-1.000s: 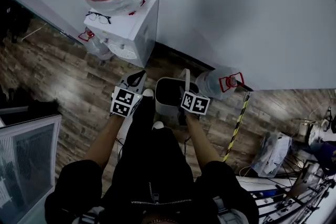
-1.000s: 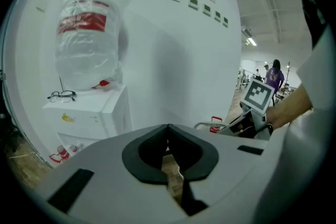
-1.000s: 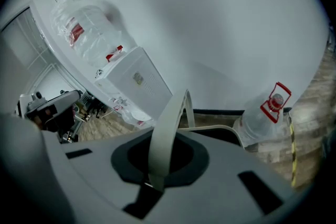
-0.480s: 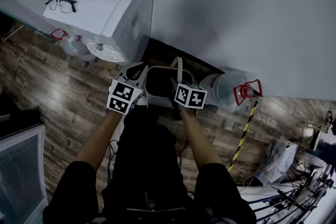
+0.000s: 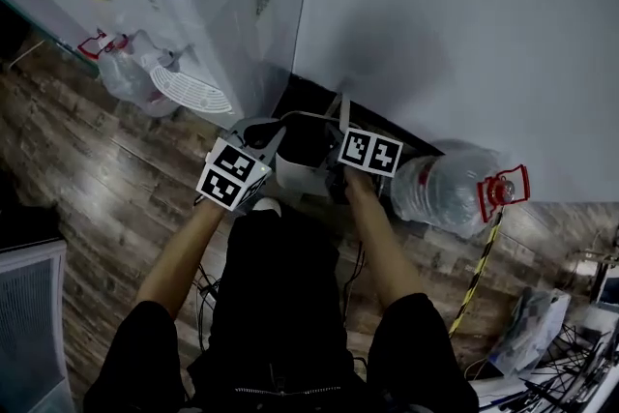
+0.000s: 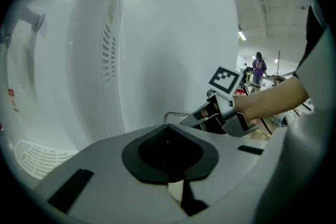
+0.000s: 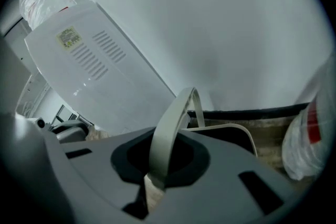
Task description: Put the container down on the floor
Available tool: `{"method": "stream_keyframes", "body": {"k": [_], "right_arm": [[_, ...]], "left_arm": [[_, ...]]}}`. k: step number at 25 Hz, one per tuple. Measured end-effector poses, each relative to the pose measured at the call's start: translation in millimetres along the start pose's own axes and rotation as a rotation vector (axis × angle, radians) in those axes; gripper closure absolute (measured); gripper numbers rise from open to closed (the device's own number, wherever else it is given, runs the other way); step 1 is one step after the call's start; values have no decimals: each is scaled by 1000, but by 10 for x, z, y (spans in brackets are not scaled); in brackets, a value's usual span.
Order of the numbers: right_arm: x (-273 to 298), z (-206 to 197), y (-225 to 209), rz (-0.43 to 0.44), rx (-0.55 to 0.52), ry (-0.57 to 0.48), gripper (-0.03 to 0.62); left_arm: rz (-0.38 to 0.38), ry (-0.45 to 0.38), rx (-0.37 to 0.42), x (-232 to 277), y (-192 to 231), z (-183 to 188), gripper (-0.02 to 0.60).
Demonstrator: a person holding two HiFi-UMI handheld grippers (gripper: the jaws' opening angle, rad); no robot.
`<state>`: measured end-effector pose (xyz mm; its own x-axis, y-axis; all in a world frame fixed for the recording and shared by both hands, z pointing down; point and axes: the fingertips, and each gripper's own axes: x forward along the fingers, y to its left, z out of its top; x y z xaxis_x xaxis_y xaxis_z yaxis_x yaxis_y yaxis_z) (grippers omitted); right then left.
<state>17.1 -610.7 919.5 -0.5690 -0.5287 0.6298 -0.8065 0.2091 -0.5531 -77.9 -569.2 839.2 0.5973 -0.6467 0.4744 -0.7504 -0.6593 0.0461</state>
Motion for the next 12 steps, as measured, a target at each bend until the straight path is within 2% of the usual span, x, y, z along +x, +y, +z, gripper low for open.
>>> {"method": "stream_keyframes", "body": {"k": [4,10,12], "right_arm": [[401,75,-102,-18,-31,-58,574],[986,310,-35,-65,-169,-256,574],[1156,298,-77,-104,-224,-324,571]], "left_arm": [[-12,-27,8,114,76,-235,566],[-3,-58,5,194,210,-409,566],[4,-60,-5,204,233,-478,566]]}}
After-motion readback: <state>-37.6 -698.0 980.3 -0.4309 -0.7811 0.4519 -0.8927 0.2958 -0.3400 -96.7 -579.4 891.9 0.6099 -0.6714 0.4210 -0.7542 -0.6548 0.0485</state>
